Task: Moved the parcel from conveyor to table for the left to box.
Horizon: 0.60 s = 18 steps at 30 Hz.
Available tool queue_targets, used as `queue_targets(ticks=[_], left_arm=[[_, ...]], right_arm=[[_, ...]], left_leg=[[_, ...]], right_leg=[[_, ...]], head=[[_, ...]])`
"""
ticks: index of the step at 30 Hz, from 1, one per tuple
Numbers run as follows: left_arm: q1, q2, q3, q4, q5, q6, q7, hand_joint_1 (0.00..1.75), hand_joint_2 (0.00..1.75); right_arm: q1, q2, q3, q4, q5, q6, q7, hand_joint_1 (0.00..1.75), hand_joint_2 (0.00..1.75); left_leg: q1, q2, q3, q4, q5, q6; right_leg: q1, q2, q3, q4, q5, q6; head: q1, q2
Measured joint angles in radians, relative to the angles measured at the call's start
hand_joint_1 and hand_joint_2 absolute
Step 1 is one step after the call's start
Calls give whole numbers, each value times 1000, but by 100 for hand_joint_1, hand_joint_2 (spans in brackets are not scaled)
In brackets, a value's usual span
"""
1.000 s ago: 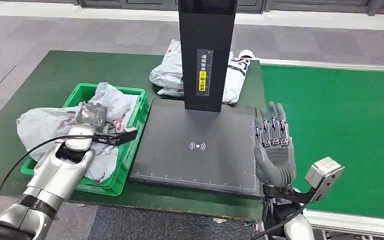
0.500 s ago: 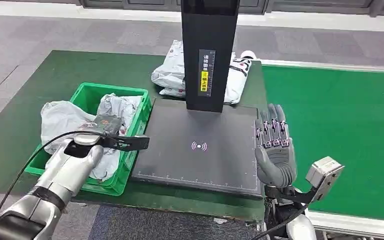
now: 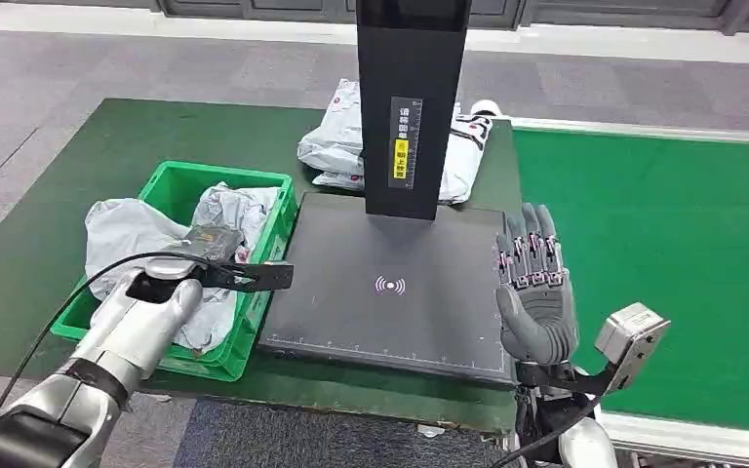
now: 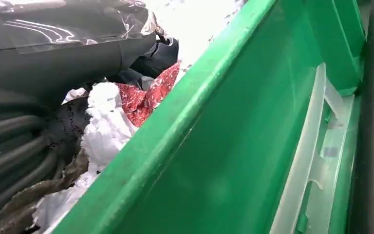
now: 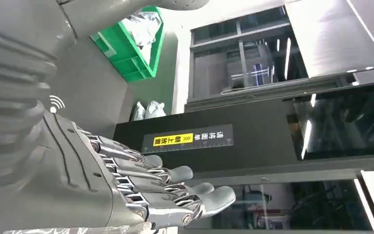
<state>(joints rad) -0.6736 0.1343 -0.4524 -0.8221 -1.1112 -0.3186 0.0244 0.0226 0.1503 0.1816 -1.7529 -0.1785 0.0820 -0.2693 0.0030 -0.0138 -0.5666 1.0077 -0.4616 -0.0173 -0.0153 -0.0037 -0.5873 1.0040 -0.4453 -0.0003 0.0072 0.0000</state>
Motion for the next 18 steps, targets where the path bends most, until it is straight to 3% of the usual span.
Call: queue_targets(ticks=[1, 2, 3, 4, 18], left_arm=[[0, 0, 0, 1, 0, 0, 0, 171, 175], [-1, 0, 0, 2, 0, 0, 0, 5, 175], [-1, 0, 0, 2, 0, 0, 0, 0, 175], [-1, -1, 0, 3, 1, 0, 0, 0, 0], [-3, -14, -1, 6, 3, 77, 98, 0, 0]], right_arm=[[0, 0, 0, 0, 0, 0, 0, 0, 175], [0, 0, 0, 0, 0, 0, 0, 0, 175], [0, 0, 0, 0, 0, 0, 0, 0, 175], [0, 0, 0, 0, 0, 0, 0, 0, 175], [0, 0, 0, -3, 2, -19, 6, 0, 175]], left_leg=[[0, 0, 0, 0, 0, 0], [0, 0, 0, 0, 0, 0], [0, 0, 0, 0, 0, 0], [0, 0, 0, 0, 0, 0], [0, -2, 0, 0, 1, 1]], right_leg=[[0, 0, 0, 0, 0, 0], [0, 0, 0, 0, 0, 0], [0, 0, 0, 0, 0, 0], [0, 0, 0, 0, 0, 0], [0, -3, 1, 0, 0, 0]], head=[[0, 0], [0, 0], [0, 0], [0, 0], [0, 0]])
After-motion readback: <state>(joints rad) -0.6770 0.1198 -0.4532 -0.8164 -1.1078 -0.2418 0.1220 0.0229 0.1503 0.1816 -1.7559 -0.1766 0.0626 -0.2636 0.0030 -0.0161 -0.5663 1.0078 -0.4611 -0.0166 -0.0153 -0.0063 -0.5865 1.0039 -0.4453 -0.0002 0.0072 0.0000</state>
